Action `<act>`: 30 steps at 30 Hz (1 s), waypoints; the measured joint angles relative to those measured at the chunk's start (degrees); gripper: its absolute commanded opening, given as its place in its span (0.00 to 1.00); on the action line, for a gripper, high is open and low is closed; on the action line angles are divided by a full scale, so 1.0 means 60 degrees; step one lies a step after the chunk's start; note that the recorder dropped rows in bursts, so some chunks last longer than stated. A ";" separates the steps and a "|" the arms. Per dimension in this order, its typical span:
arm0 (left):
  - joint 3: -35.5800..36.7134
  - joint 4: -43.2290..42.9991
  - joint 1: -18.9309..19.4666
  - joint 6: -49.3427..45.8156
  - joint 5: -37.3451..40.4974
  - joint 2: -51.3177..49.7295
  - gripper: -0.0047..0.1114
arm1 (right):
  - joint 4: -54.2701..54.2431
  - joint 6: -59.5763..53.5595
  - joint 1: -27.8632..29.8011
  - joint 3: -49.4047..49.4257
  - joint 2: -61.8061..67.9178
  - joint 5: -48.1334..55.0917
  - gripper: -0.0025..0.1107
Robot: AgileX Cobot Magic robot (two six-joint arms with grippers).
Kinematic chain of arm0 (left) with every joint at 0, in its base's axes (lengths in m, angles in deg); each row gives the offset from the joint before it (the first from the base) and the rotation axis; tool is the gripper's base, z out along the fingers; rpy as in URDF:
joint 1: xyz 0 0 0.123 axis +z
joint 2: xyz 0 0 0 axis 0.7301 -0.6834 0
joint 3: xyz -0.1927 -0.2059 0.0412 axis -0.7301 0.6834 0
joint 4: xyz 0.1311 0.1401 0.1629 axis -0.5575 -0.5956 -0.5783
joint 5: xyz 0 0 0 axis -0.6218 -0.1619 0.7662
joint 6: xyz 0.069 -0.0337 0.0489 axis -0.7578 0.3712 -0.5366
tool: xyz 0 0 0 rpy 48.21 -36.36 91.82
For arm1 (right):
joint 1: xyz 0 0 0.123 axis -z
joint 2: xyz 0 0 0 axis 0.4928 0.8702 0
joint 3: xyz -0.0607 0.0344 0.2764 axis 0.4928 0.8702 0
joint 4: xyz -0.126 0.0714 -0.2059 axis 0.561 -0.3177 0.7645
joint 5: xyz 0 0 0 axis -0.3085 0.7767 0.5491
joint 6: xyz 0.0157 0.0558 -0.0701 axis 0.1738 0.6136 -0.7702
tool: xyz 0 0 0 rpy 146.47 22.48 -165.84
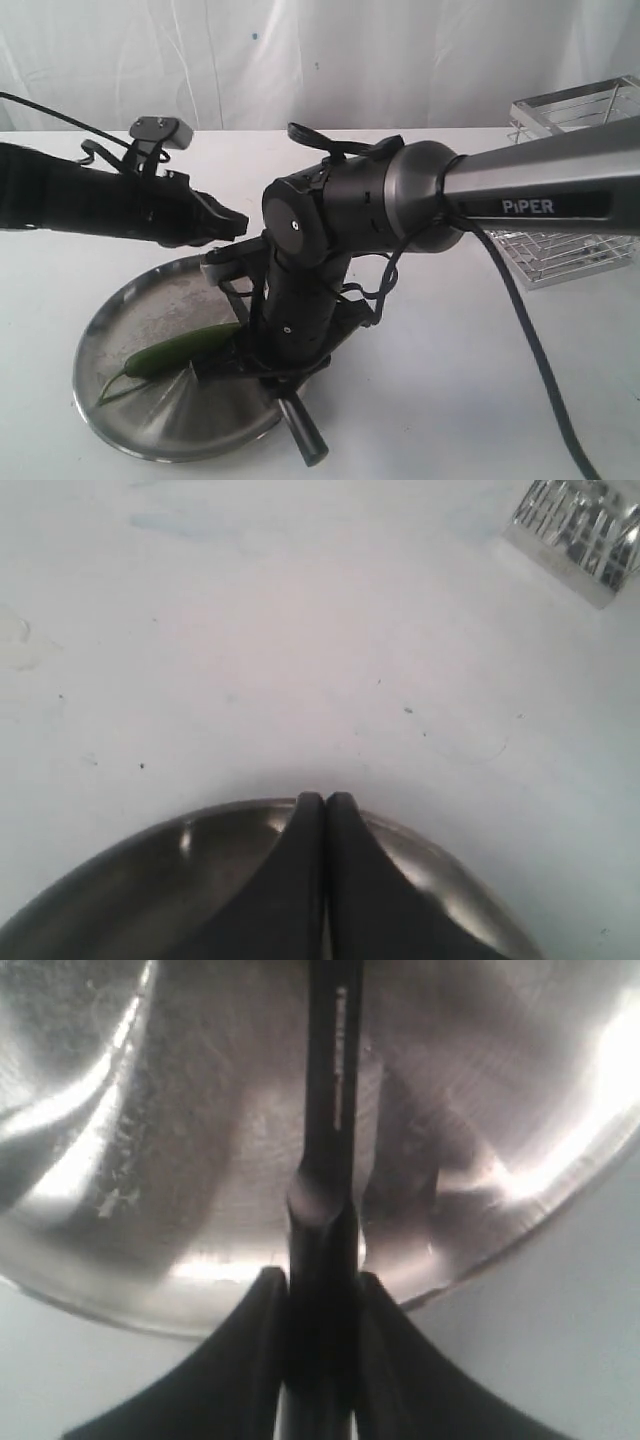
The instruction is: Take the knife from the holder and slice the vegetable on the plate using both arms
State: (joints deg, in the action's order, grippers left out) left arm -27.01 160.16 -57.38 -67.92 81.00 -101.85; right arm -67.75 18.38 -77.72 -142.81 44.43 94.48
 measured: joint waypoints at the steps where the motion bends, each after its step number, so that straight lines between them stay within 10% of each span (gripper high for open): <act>1: 0.0000 0.0128 0.0093 -0.0023 0.0250 0.0111 0.04 | -0.0026 0.0031 0.0000 -0.0020 -0.0023 -0.0128 0.02; 30: 0.0346 0.0291 0.0739 -0.0078 0.1013 -0.0543 0.04 | 0.0104 0.0794 -0.0344 -0.0042 -0.0023 -0.0149 0.02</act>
State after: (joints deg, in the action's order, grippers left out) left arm -24.93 161.90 -52.95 -68.39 87.07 -105.11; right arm -67.12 23.14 -79.78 -143.07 44.29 93.59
